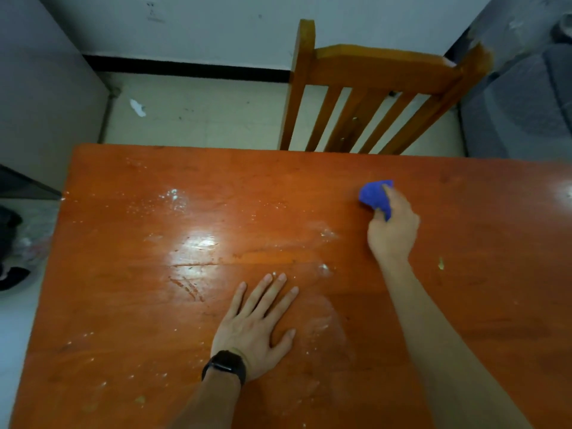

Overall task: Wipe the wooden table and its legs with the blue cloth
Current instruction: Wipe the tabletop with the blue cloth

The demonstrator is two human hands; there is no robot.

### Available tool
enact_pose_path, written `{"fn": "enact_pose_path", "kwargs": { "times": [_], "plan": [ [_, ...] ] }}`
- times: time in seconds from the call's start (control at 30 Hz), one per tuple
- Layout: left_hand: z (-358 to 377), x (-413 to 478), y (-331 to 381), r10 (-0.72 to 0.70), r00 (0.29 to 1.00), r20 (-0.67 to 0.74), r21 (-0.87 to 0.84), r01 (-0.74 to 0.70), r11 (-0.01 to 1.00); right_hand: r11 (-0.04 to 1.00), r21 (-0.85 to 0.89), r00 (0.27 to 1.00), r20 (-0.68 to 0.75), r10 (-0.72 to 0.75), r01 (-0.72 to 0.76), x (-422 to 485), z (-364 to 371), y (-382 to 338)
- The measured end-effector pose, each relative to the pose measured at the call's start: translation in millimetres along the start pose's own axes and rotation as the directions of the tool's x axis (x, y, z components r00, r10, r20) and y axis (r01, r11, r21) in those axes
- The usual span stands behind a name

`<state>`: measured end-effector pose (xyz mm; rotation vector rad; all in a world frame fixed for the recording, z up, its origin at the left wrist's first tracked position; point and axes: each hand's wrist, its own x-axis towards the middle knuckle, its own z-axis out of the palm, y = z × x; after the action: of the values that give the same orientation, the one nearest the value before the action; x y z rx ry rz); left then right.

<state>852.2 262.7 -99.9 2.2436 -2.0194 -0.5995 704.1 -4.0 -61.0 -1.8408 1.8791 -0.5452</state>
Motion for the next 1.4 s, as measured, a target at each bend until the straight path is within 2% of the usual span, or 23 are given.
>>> {"fn": "enact_pose_path", "kwargs": {
  "times": [0.07,0.1,0.17,0.3,0.37,0.5,0.57,0.63,0.67,0.7,0.83,0.9,1.0,1.07,1.13,1.17,1.23,1.3,1.33,1.37,1.4],
  "plan": [
    [0,0,0,0.003,1.000,0.014,0.007,-0.003,1.000,0.981,-0.137,0.987,-0.100,0.127,-0.140,6,-5,12],
    [0,0,0,0.001,1.000,0.021,0.009,-0.001,1.000,0.972,-0.174,0.984,-0.107,0.142,-0.160,0,-2,15],
    [-1,0,0,-0.001,1.000,0.028,0.006,0.000,1.000,0.979,-0.183,0.995,-0.058,0.077,-0.087,-21,7,11],
    [-4,-1,2,0.004,0.998,0.066,-0.002,-0.004,1.000,0.991,-0.075,0.980,0.176,-0.095,0.110,-66,24,-3],
    [-7,-1,3,0.006,0.996,0.089,-0.009,-0.005,1.000,0.990,-0.065,0.976,0.187,-0.115,0.129,-78,24,-5],
    [-14,-4,3,0.015,0.987,0.159,-0.015,-0.013,1.000,0.991,-0.126,0.978,0.209,-0.016,0.043,-78,16,-23],
    [-29,3,-2,0.039,0.987,0.154,-0.015,-0.037,0.999,1.000,0.015,0.954,0.299,0.021,-0.026,-70,5,-36],
    [-51,21,-11,0.066,0.994,0.088,0.004,-0.067,0.998,0.943,0.247,0.874,0.479,0.083,-0.225,-57,-13,-43],
    [-62,32,-18,0.033,0.999,0.036,0.007,-0.034,0.999,0.908,0.311,0.837,0.542,0.072,-0.280,-52,-22,-47],
    [-74,43,-25,-0.037,0.999,-0.007,-0.008,0.037,0.999,0.903,0.335,0.834,0.549,0.046,-0.271,-46,-29,-50],
    [-102,97,-46,-0.282,0.959,-0.011,-0.066,0.281,0.957,0.974,0.216,0.975,0.223,0.020,-0.069,8,-35,-41],
    [-106,120,-57,-0.344,0.939,0.017,-0.059,0.344,0.937,0.990,0.136,0.993,0.117,0.029,-0.045,46,-29,-34],
    [-100,139,-74,-0.391,0.919,0.048,0.004,0.391,0.920,0.998,-0.027,0.995,0.077,0.059,-0.057,88,-9,-24],
    [-90,143,-79,-0.414,0.907,0.076,0.034,0.413,0.910,0.989,-0.137,0.997,0.037,0.067,-0.062,89,6,-26],
    [-82,144,-80,-0.434,0.898,0.069,0.033,0.433,0.901,0.986,-0.157,0.998,-0.009,0.057,-0.058,76,18,-38],
    [-79,145,-79,-0.443,0.895,0.059,0.028,0.442,0.896,0.988,-0.150,1.000,0.013,0.026,-0.024,65,27,-43],
    [-78,147,-78,-0.451,0.891,0.051,0.027,0.450,0.893,0.981,-0.147,0.983,0.147,-0.108,0.130,33,44,-57],
    [-78,148,-78,-0.453,0.890,0.050,0.035,0.452,0.891,0.961,-0.053,0.917,0.317,-0.242,0.272,12,57,-63],
    [-78,148,-79,-0.458,0.887,0.051,0.036,0.457,0.889,0.963,0.056,0.881,0.391,-0.265,0.265,9,59,-64],
    [-78,149,-79,-0.462,0.885,0.055,0.037,0.461,0.887,0.965,0.178,0.859,0.444,-0.254,0.194,11,58,-65],
    [-77,149,-78,-0.463,0.884,0.060,0.039,0.462,0.886,0.960,0.241,0.864,0.443,-0.238,0.141,18,57,-62]
  ]
}}
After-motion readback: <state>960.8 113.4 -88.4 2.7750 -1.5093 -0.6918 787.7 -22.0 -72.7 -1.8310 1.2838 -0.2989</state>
